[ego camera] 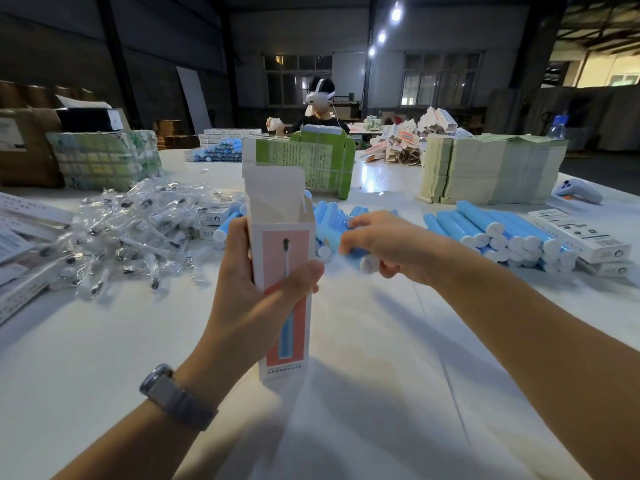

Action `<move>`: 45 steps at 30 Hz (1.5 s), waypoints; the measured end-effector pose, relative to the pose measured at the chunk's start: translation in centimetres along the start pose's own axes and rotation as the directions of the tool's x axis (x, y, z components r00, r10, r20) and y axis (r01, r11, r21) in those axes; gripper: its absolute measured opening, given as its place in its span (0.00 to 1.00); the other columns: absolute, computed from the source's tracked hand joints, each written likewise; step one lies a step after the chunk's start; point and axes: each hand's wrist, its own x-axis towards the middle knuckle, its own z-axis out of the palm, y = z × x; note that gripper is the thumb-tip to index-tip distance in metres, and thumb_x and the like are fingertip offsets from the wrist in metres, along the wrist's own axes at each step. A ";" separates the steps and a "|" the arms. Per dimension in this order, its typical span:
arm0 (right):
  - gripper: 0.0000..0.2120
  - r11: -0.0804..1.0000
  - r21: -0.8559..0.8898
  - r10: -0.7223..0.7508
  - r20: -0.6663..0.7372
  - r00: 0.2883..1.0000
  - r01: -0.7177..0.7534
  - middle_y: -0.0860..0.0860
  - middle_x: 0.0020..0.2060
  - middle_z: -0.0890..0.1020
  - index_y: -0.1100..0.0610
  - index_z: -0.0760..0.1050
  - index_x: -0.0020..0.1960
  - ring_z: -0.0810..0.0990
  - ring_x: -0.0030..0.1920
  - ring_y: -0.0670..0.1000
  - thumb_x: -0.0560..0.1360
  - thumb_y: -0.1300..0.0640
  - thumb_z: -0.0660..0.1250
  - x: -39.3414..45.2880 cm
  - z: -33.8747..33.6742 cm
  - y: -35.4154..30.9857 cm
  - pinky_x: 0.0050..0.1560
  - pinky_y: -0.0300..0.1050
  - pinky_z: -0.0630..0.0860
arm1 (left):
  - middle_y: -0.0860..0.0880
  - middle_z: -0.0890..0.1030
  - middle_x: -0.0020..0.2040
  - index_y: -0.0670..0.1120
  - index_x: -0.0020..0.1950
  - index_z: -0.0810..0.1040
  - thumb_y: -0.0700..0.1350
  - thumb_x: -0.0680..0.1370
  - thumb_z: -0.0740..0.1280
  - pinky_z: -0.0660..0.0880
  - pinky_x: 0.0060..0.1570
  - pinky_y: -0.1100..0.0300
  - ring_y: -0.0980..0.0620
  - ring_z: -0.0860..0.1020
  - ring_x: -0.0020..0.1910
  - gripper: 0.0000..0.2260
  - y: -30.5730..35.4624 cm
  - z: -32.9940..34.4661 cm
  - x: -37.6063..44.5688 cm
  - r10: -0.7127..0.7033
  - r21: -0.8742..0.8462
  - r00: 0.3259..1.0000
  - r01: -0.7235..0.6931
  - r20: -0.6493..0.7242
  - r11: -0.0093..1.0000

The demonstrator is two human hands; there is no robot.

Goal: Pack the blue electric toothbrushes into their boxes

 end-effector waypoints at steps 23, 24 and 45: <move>0.24 0.633 -0.135 -0.772 -0.196 0.605 0.763 0.43 0.51 0.76 0.53 0.61 0.69 0.79 0.47 0.42 0.76 0.57 0.66 -8.5 2.0 -7.3 0.41 0.30 0.76 | 0.54 0.81 0.45 0.61 0.53 0.70 0.51 0.73 0.75 0.81 0.38 0.59 0.44 0.84 0.41 0.16 -0.1 0.0 -0.1 -0.039 0.010 0.998 0.039 0.051 0.999; 0.21 0.618 -0.177 -0.785 -0.191 0.590 0.766 0.44 0.50 0.77 0.54 0.63 0.68 0.79 0.46 0.42 0.77 0.54 0.64 -8.5 2.1 -7.3 0.41 0.29 0.75 | 0.55 0.81 0.46 0.63 0.53 0.70 0.54 0.72 0.74 0.81 0.38 0.59 0.45 0.84 0.42 0.17 0.0 0.0 -0.2 -0.039 0.029 0.998 0.037 0.059 0.999; 0.07 0.516 -0.362 -0.855 -0.165 0.491 0.776 0.43 0.39 0.76 0.49 0.75 0.55 0.77 0.37 0.43 0.78 0.54 0.68 -7.8 2.5 -6.1 0.36 0.28 0.70 | 0.53 0.81 0.45 0.55 0.56 0.68 0.48 0.73 0.74 0.80 0.38 0.61 0.44 0.84 0.42 0.17 -0.3 0.0 -0.1 -0.020 0.018 0.999 0.019 0.034 1.000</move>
